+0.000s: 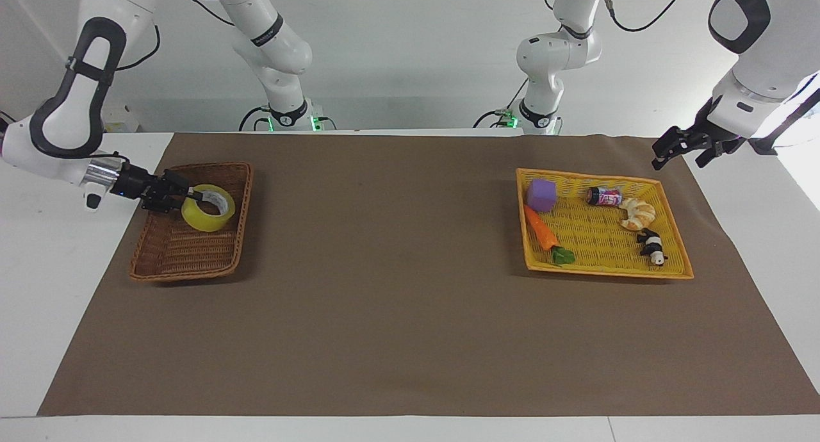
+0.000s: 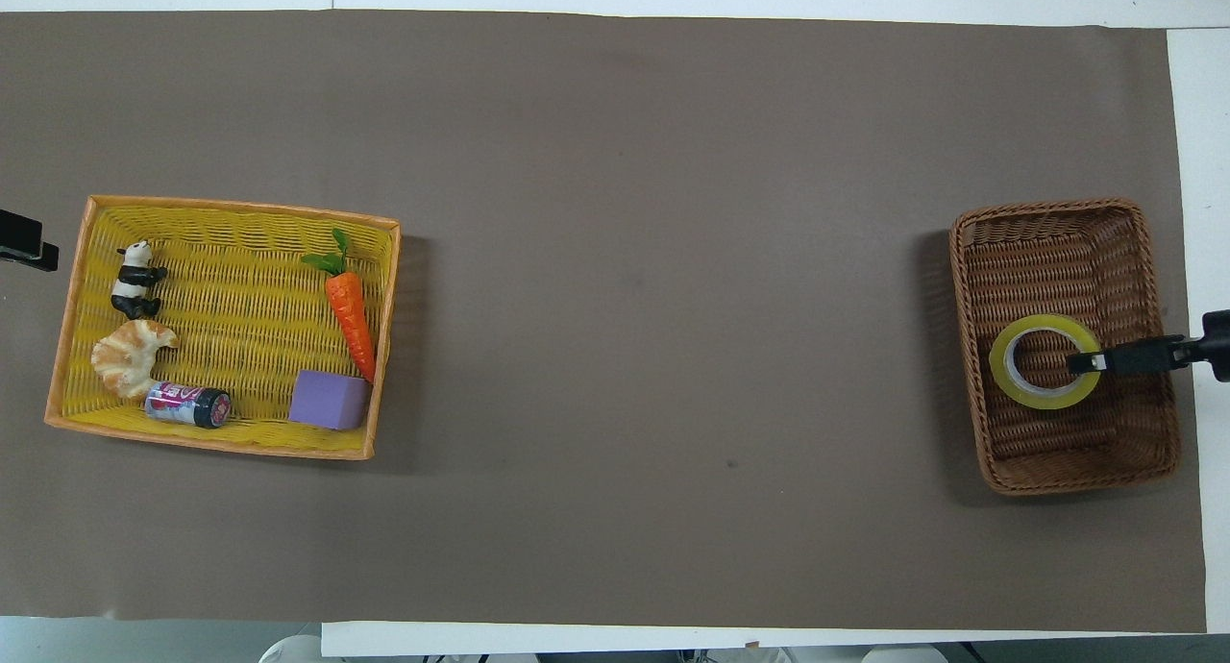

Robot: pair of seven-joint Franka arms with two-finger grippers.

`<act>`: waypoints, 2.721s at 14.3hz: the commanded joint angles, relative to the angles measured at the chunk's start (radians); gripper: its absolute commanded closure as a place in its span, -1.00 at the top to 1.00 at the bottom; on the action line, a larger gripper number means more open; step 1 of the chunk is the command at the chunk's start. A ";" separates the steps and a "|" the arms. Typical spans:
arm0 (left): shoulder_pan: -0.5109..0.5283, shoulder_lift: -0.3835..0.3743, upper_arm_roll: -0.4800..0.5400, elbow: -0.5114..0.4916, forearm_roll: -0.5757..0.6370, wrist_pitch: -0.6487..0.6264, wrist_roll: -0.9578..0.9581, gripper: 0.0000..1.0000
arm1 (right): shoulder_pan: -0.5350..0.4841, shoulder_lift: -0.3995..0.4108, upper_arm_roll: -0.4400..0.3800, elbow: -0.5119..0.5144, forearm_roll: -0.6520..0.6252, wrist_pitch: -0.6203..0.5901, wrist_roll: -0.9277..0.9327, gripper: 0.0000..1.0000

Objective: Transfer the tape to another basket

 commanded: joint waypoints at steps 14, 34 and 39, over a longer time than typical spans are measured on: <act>-0.089 -0.005 0.022 -0.006 0.018 -0.038 0.051 1.00 | 0.085 -0.082 0.009 0.145 -0.235 0.123 0.040 1.00; -0.085 -0.004 0.025 -0.006 0.018 -0.029 0.051 1.00 | 0.487 -0.201 0.012 0.533 -0.608 -0.301 0.782 1.00; -0.085 -0.004 0.025 -0.006 0.018 -0.029 0.051 1.00 | 0.496 -0.218 -0.007 0.530 -0.597 -0.301 0.822 1.00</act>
